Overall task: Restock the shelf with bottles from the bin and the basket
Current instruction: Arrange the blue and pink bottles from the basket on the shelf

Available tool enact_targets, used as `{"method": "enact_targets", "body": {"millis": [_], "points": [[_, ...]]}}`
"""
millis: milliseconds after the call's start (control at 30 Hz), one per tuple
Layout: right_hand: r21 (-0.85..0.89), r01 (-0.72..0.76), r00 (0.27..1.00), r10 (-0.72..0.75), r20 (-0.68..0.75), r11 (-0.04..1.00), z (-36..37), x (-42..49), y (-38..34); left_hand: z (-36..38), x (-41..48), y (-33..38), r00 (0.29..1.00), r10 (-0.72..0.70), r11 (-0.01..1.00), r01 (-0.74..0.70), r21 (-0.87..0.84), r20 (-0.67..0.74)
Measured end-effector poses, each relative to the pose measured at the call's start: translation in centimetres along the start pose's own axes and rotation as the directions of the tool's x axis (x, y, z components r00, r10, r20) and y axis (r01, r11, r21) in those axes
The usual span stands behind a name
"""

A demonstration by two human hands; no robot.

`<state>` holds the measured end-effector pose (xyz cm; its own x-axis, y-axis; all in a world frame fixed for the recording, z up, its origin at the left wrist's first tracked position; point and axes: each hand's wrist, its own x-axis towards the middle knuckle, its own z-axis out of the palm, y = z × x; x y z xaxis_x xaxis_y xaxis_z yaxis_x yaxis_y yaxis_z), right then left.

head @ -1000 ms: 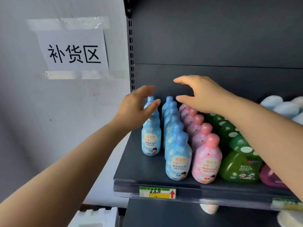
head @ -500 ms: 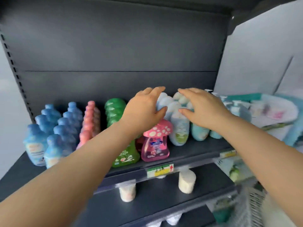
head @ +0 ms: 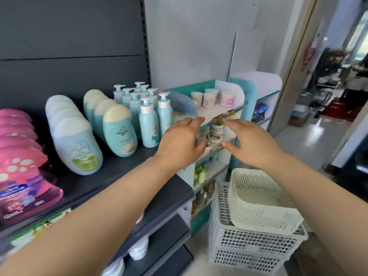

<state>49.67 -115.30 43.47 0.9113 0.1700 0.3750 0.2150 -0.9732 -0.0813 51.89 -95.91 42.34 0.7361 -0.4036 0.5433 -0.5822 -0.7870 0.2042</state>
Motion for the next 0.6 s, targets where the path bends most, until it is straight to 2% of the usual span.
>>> {"method": "enact_targets", "body": {"millis": [267,433,600], "points": [[-0.038,-0.236,0.966,0.239,0.094,0.971,6.0,-0.8,11.6,13.5,6.6,2.7,0.984,0.088,0.996,-0.085,-0.028,0.157],[-0.087,-0.403,0.890,0.412,0.195,0.911,10.2,-1.3,18.5,22.4,9.7,3.0,0.955,0.106,0.986,-0.065,-0.151,0.277],[-0.128,-0.545,0.795,0.559,0.236,0.829,14.6,-3.8,23.9,30.5,10.9,4.8,0.916,0.127,0.966,-0.028,-0.257,0.382]]}}
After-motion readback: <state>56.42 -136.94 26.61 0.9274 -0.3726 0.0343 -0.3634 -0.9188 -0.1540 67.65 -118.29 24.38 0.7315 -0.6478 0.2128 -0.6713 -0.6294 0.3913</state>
